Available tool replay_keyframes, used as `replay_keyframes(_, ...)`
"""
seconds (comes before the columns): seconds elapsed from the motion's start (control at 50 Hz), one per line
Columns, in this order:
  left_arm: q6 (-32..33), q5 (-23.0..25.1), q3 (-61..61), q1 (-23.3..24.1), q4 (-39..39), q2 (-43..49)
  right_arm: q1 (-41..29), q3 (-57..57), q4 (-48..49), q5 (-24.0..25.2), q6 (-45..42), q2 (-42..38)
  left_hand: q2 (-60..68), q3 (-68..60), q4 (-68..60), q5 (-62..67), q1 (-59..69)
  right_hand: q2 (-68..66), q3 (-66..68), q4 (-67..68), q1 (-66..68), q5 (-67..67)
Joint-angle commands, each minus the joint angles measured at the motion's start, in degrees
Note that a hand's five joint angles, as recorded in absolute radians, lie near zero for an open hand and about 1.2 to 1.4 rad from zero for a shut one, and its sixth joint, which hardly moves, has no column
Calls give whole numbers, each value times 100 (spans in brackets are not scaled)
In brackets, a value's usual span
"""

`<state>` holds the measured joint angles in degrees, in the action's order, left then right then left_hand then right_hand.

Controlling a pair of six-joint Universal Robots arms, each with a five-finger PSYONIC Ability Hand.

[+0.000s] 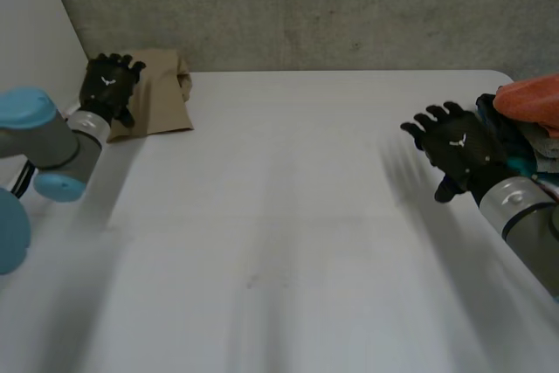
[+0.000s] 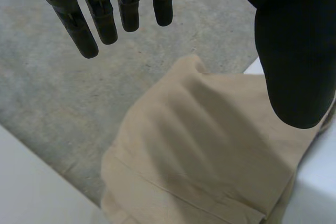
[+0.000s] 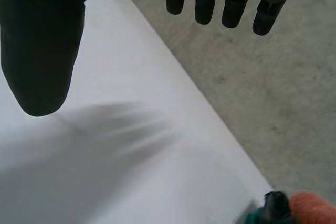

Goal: Fold the laundry.

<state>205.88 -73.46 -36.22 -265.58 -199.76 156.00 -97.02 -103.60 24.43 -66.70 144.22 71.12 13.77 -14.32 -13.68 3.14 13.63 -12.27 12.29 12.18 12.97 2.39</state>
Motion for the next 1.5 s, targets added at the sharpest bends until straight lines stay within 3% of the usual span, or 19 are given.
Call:
replay_keyframes(0.02,145,104,870,-20,-124,861,95,-301,9,-1,9,7,65,-10,-74,128,79,227,-229,-218,-297,-239)
replay_keyframes(0.26,1305,420,1451,-117,-590,1486,491,-460,9,8,0,7,468,-413,-477,531,482,227,-229,-218,-297,-239)
replay_keyframes(0.46,1587,675,1636,-249,-775,1688,500,-460,9,17,-8,-2,1326,-1271,-1335,1390,1340,227,-229,-218,-297,-239)
replay_keyframes(0.82,1657,1474,1803,-372,-775,1873,509,-460,71,35,-17,-37,1292,-1238,-1302,1356,1307,227,-229,-218,-297,-239)
replay_keyframes(0.98,1666,1580,1899,-372,-784,1943,509,-442,80,35,-26,-133,1376,-1321,-1385,1440,1391,227,-229,-218,-297,-239)
replay_keyframes(1.18,1666,1800,2014,-407,-775,2005,500,-442,71,35,-26,-221,3796,-3741,-3805,3860,3811,227,-229,-218,-297,-239)
replay_keyframes(1.28,1657,1809,2014,-434,-783,2013,500,-442,71,35,-26,-221,6618,-6564,-6627,6682,6633,227,-229,-218,-297,-239)
replay_keyframes(1.4,1648,1616,1883,-416,-942,1908,500,-442,71,43,-26,-221,6623,-6568,-6632,6686,6637,227,-229,-218,-297,-239)
replay_keyframes(1.5,1578,1265,1199,-337,-1029,936,509,-442,71,43,-26,-213,6623,-6568,-6632,6686,6637,227,-229,-218,-297,-239)
